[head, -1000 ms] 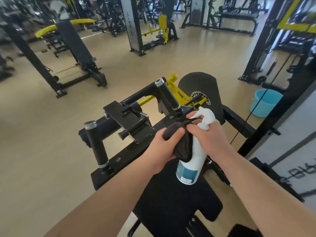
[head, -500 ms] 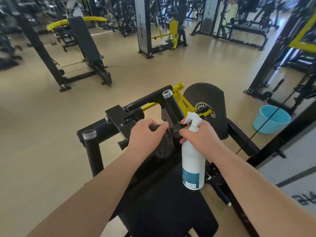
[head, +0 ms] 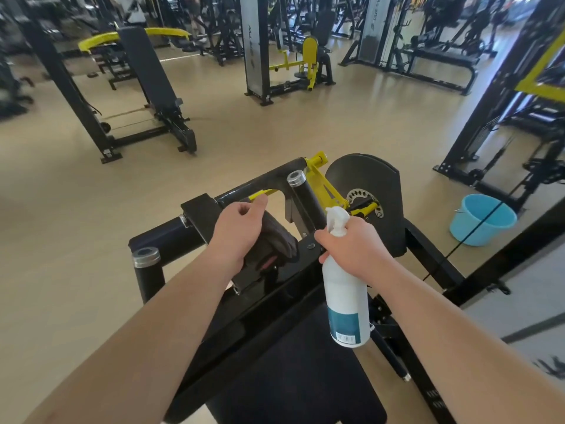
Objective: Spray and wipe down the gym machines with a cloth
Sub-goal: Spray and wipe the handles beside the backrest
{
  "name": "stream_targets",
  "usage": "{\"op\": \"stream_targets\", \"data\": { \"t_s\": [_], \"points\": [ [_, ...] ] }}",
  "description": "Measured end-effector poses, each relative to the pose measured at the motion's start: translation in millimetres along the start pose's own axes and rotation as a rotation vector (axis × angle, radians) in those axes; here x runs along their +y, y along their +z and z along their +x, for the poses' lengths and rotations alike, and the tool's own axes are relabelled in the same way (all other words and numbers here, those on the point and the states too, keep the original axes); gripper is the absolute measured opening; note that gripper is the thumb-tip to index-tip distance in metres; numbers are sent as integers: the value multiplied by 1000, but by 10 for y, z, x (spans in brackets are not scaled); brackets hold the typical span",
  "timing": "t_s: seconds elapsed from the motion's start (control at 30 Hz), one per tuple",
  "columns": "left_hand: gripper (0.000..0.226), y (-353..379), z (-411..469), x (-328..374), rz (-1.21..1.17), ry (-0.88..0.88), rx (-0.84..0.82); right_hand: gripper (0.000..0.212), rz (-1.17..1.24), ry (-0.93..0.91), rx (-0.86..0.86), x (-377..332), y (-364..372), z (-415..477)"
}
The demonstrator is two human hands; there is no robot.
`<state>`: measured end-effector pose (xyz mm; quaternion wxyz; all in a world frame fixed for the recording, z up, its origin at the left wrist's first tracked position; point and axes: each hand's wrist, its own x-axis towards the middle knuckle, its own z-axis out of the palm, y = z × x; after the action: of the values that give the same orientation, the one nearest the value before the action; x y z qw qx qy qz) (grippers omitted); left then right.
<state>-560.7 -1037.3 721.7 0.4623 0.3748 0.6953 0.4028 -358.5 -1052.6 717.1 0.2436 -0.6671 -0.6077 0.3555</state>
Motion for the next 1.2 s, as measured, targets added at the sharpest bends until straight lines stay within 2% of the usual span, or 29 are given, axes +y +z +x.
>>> {"op": "stream_targets", "data": {
  "t_s": [0.1,0.17,0.27,0.4,0.57,0.63,0.73,0.83,0.9,1.03,1.2],
  "points": [
    [40,-28,-30,-37,-147,-77,-98,18,4,-12,-7,5,23,1],
    [49,-44,-38,-69,-246,-68,-196,20,2,10,-5,11,19,-15],
    [52,-3,-77,-102,-221,0,-257,26,-28,20,8,28,16,-56],
    [17,81,-105,-84,-34,133,-106,29,-8,62,42,52,0,-62],
    [18,195,-131,74,221,433,132,30,-21,55,9,83,-48,-91],
    [19,252,-98,146,114,365,177,28,-30,18,1,87,-70,-123],
    [16,326,-64,250,-326,89,124,29,-16,7,-3,113,-95,-155],
    [18,437,-55,259,-511,30,11,31,4,22,2,142,-127,-170],
    [27,524,-97,229,-536,11,-99,30,5,25,3,156,-148,-176],
    [37,613,-118,90,-559,79,-81,26,5,17,-2,200,-153,-163],
    [46,750,51,3,-199,253,95,16,32,-4,-20,278,-132,-129]
  ]
}}
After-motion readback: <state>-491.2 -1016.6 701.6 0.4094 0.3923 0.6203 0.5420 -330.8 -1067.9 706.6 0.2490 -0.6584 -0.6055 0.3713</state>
